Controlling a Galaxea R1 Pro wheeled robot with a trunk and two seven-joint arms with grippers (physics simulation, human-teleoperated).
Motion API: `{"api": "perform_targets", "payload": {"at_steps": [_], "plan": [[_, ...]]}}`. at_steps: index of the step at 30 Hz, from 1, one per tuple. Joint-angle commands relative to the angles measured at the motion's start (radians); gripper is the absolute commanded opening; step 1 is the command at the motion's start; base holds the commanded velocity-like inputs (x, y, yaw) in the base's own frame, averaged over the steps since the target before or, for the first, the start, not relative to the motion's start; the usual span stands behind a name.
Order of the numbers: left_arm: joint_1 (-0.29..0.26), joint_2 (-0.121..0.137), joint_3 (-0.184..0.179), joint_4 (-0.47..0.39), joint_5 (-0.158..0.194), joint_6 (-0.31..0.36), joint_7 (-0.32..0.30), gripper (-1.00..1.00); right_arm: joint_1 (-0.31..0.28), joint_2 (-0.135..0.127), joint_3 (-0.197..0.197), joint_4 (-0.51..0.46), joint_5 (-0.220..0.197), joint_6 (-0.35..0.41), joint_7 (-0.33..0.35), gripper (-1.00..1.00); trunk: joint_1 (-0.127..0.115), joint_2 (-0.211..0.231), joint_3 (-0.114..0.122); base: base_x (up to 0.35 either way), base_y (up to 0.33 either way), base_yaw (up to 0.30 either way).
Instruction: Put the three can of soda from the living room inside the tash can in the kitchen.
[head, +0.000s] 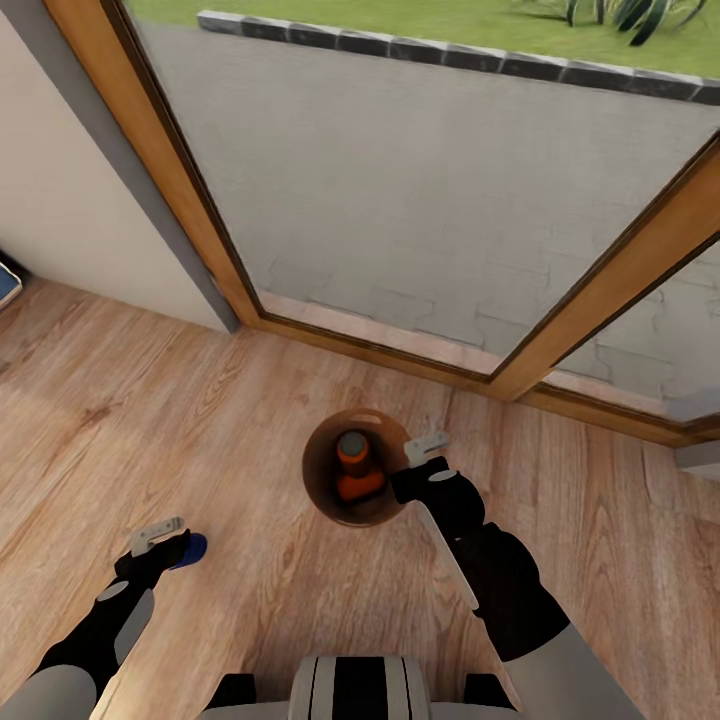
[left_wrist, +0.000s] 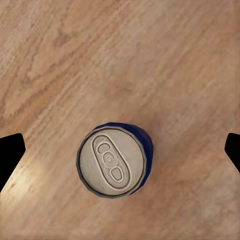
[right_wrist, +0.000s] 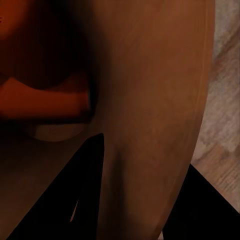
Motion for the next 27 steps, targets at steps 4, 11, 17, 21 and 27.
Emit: {"api": "perform_targets", "payload": {"at_steps": [4,11,17,21,27], "plan": [[0.0,0.0,0.0,0.0,0.0,0.0,-0.001,1.0,0.0,0.0,0.001,0.0,-0.014,-0.002,0.0,-1.0,0.0,0.0,0.0,0.0,0.0,0.0],[0.0,0.0,0.0,-0.001,0.0,0.0,-0.002,1.0,0.0,0.0,0.001,0.0,-0.014,-0.002,0.0,-1.0,0.011,-0.021,-0.009,0.0,0.0,0.0],[0.0,0.0,0.0,-0.001,0.0,0.0,-0.003,1.0,0.0,0.0,0.001,0.0,-0.014,-0.002,0.0,-1.0,0.034,-0.063,-0.028,0.0,0.0,0.0],[0.0,0.0,0.0,-0.001,0.0,0.0,-0.003,1.0,0.0,0.0,0.002,0.0,-0.014,-0.002,0.0,-1.0,0.038,-0.07,-0.031,0.0,0.0,0.0],[-0.001,0.0,0.0,-0.001,0.0,0.0,-0.003,1.0,0.0,0.0,0.001,0.0,-0.014,-0.002,0.0,-1.0,0.042,-0.077,-0.034,0.0,0.0,0.0]]}}
